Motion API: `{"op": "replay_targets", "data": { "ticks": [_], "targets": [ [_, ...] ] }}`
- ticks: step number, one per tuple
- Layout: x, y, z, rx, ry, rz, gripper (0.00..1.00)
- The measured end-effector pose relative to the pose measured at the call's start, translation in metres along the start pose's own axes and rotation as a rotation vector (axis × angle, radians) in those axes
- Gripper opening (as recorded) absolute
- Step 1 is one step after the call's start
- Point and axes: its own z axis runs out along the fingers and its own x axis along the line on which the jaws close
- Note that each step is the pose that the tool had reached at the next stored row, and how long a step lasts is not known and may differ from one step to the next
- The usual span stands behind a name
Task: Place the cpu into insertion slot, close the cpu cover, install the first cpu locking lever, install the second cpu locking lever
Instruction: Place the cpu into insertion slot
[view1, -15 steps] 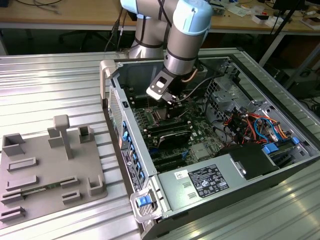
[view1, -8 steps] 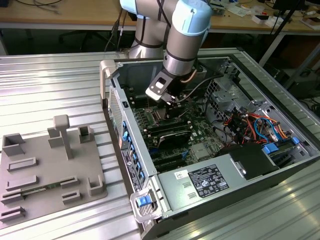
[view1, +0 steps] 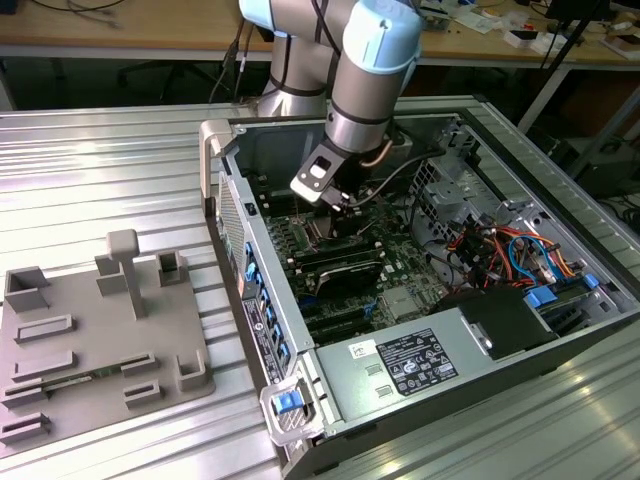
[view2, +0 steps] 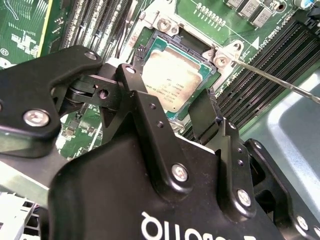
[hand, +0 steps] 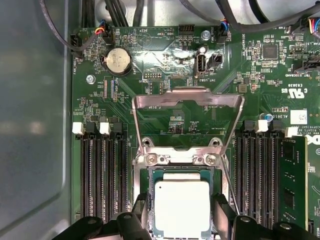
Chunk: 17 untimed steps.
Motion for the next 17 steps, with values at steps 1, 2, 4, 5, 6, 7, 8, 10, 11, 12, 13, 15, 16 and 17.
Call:
{"op": "replay_targets", "data": {
  "ticks": [1, 2, 4, 5, 6, 7, 8, 10, 11, 12, 13, 15, 16, 17],
  "targets": [
    [0.0000, -0.0001, 0.0003, 0.0000, 0.0000, 0.000, 0.63],
    [0.0001, -0.0002, 0.0006, 0.0000, 0.0002, 0.000, 0.63],
    [0.0005, -0.0002, 0.0012, -0.0001, 0.0004, 0.000, 0.63],
    [0.0007, -0.0002, 0.0013, -0.0001, 0.0004, 0.000, 0.63],
    [0.0013, -0.0003, 0.0014, 0.0000, 0.0003, 0.000, 0.63],
    [0.0018, -0.0002, 0.0015, -0.0001, 0.0002, 0.000, 0.63],
    [0.0022, -0.0002, 0.0016, -0.0001, 0.0002, 0.000, 0.63],
    [0.0025, -0.0002, 0.0017, 0.0000, 0.0002, 0.000, 0.63],
    [0.0027, -0.0002, 0.0017, 0.0000, 0.0003, 0.000, 0.63],
    [0.0028, -0.0002, 0.0018, -0.0001, 0.0003, 0.000, 0.63],
    [0.0029, -0.0002, 0.0018, -0.0001, 0.0003, 0.000, 0.63],
    [0.0029, -0.0002, 0.0017, 0.0000, 0.0002, 0.000, 0.63],
    [0.0030, -0.0002, 0.0016, 0.0000, 0.0003, 0.000, 0.63],
    [0.0030, -0.0002, 0.0014, -0.0001, 0.0002, 0.000, 0.63]
  ]
}}
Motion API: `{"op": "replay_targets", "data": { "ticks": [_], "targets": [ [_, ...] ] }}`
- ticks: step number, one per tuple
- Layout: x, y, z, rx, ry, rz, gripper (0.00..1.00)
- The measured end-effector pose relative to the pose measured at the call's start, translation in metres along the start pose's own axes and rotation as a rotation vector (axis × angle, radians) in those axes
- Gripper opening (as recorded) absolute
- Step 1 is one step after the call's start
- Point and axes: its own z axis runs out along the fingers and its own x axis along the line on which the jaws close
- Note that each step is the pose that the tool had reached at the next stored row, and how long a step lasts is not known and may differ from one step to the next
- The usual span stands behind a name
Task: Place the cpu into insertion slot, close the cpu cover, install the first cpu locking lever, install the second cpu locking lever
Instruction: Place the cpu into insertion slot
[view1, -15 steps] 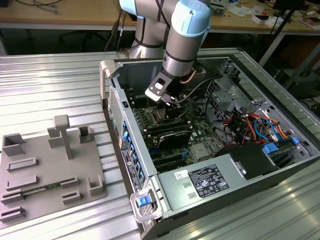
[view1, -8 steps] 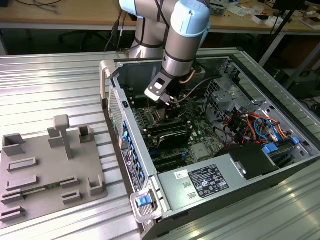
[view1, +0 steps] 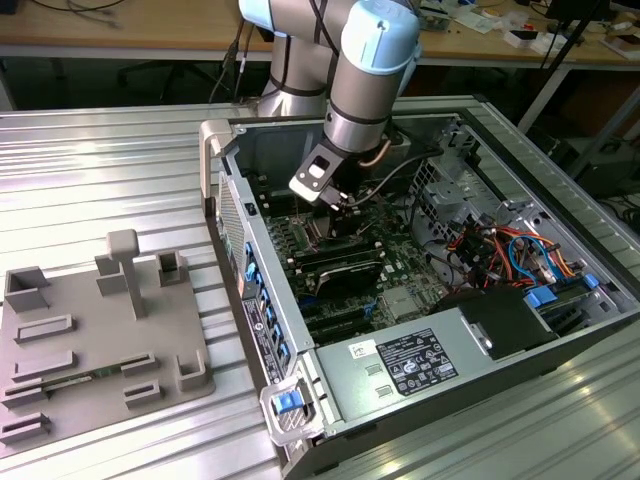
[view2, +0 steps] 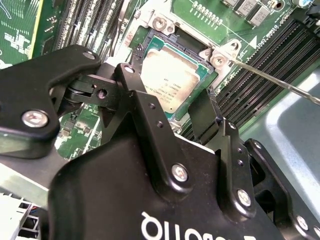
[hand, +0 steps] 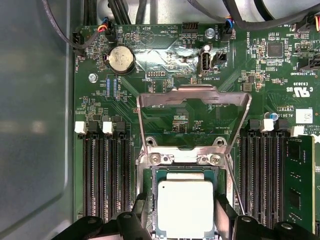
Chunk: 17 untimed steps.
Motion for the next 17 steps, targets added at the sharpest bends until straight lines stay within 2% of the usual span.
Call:
{"op": "replay_targets", "data": {
  "ticks": [6, 7, 8, 9, 13, 16, 17],
  "targets": [
    [-0.0001, 0.0000, -0.0001, 0.0000, -0.0005, 0.000, 0.63],
    [0.0000, 0.0000, 0.0010, -0.0001, -0.0003, 0.000, 0.71],
    [0.0008, 0.0004, -0.0179, -0.0002, -0.0002, 0.000, 0.71],
    [0.0007, 0.0004, -0.0192, 0.0000, -0.0004, 0.000, 0.50],
    [0.0007, 0.0004, -0.0198, 0.0000, -0.0004, 0.000, 0.26],
    [0.0007, 0.0004, -0.0202, 0.0000, -0.0004, 0.000, 0.20],
    [0.0007, 0.0004, -0.0204, 0.0000, -0.0004, 0.000, 0.14]
  ]
}}
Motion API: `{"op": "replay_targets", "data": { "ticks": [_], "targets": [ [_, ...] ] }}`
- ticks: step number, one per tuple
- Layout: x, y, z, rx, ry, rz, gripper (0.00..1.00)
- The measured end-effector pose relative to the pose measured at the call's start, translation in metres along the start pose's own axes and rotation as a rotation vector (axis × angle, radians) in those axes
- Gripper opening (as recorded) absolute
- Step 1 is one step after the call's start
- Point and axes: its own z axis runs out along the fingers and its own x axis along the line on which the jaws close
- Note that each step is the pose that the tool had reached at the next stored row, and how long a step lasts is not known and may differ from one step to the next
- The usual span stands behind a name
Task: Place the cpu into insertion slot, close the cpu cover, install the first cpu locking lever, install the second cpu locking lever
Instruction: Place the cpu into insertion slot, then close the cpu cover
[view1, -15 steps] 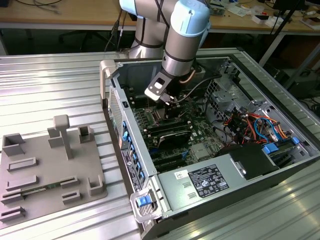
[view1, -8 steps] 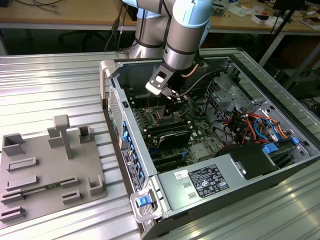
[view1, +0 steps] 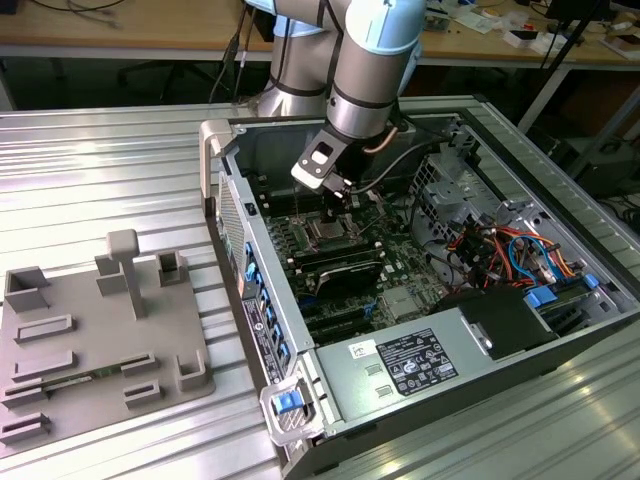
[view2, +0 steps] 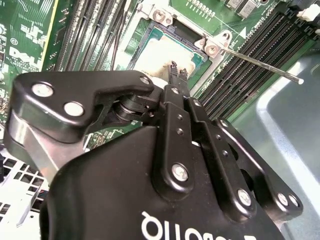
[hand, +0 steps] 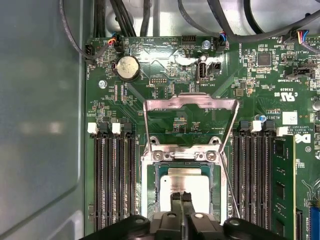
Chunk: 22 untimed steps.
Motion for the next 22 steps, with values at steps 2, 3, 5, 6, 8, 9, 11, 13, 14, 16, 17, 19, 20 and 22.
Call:
{"op": "replay_targets", "data": {
  "ticks": [2, 3, 5, 6, 8, 9, 11, 13, 14, 16, 17, 19, 20, 22],
  "targets": [
    [0.0000, 0.0000, -0.0003, 0.0000, 0.0000, 0.000, 0.11],
    [0.0000, 0.0000, -0.0005, 0.0000, 0.0001, 0.000, 0.11],
    [0.0000, 0.0000, -0.0007, 0.0000, 0.0001, 0.000, 0.11],
    [0.0000, 0.0000, -0.0010, 0.0000, 0.0000, 0.000, 0.11],
    [0.0000, 0.0000, -0.0015, 0.0000, 0.0000, 0.000, 0.11],
    [0.0000, 0.0000, -0.0016, 0.0000, 0.0000, 0.000, 0.11],
    [0.0000, 0.0001, -0.0024, 0.0000, 0.0000, 0.000, 0.11],
    [-0.0001, 0.0001, -0.0029, 0.0000, 0.0000, 0.000, 0.11],
    [0.0000, 0.0001, -0.0031, 0.0000, 0.0001, 0.000, 0.11],
    [0.0000, 0.0001, -0.0036, 0.0000, 0.0000, 0.000, 0.11],
    [-0.0001, 0.0001, -0.0037, -0.0001, 0.0001, 0.000, 0.11],
    [-0.0001, 0.0001, -0.0040, -0.0001, 0.0001, 0.000, 0.11],
    [-0.0001, 0.0001, -0.0042, 0.0000, 0.0000, 0.000, 0.11],
    [-0.0001, 0.0005, -0.0046, 0.0000, -0.0001, 0.000, 0.11]
  ]
}}
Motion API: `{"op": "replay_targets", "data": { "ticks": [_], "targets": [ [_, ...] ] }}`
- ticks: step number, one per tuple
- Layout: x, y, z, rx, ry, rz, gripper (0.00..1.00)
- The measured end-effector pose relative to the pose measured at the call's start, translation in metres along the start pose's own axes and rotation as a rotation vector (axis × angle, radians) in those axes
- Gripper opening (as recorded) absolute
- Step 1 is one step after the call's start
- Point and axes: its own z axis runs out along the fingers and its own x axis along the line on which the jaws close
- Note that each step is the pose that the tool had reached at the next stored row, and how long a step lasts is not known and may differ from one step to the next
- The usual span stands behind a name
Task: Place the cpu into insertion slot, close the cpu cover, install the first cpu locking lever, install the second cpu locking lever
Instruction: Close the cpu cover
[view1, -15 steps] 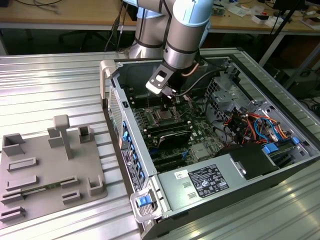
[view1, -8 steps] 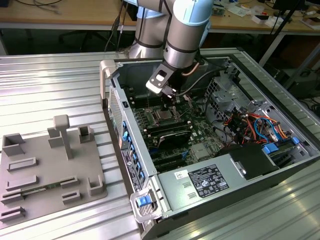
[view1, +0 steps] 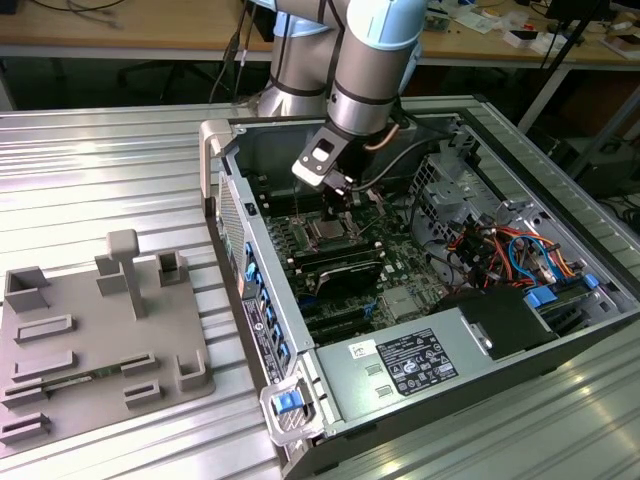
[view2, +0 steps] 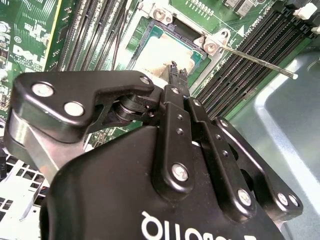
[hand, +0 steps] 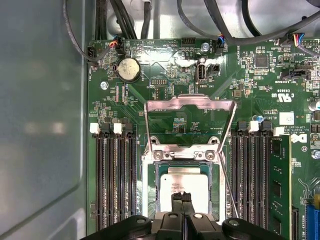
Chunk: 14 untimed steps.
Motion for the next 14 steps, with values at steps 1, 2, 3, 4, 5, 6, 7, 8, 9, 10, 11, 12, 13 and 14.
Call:
{"op": "replay_targets", "data": {
  "ticks": [1, 2, 3, 4, 5, 6, 7, 8, 9, 10, 11, 12, 13, 14],
  "targets": [
    [0.0000, 0.0020, 0.0000, 0.0001, 0.0000, 0.000, 0.11],
    [0.0000, 0.0036, 0.0001, 0.0001, 0.0000, 0.000, 0.11],
    [0.0000, 0.0055, 0.0002, 0.0000, 0.0000, 0.000, 0.11],
    [0.0000, 0.0109, 0.0004, 0.0000, 0.0001, 0.000, 0.11],
    [0.0000, 0.0130, 0.0004, -0.0001, 0.0001, 0.000, 0.11],
    [-0.0001, 0.0135, 0.0004, 0.0000, 0.0001, 0.000, 0.11],
    [-0.0001, 0.0135, 0.0004, 0.0000, 0.0001, 0.000, 0.11],
    [0.0000, 0.0135, 0.0005, 0.0000, -0.0002, 0.000, 0.11],
    [0.0000, 0.0135, 0.0004, 0.0003, -0.0003, -0.001, 0.11],
    [0.0000, 0.0136, 0.0004, 0.0002, 0.0001, -0.012, 0.11],
    [0.0000, 0.0136, 0.0004, -0.0001, 0.0005, -0.032, 0.11],
    [0.0000, 0.0136, 0.0003, -0.0002, 0.0007, -0.049, 0.11],
    [0.0000, 0.0136, 0.0002, -0.0003, 0.0009, -0.053, 0.11],
    [-0.0001, 0.0136, -0.0012, -0.0001, 0.0006, -0.054, 0.11]
  ]
}}
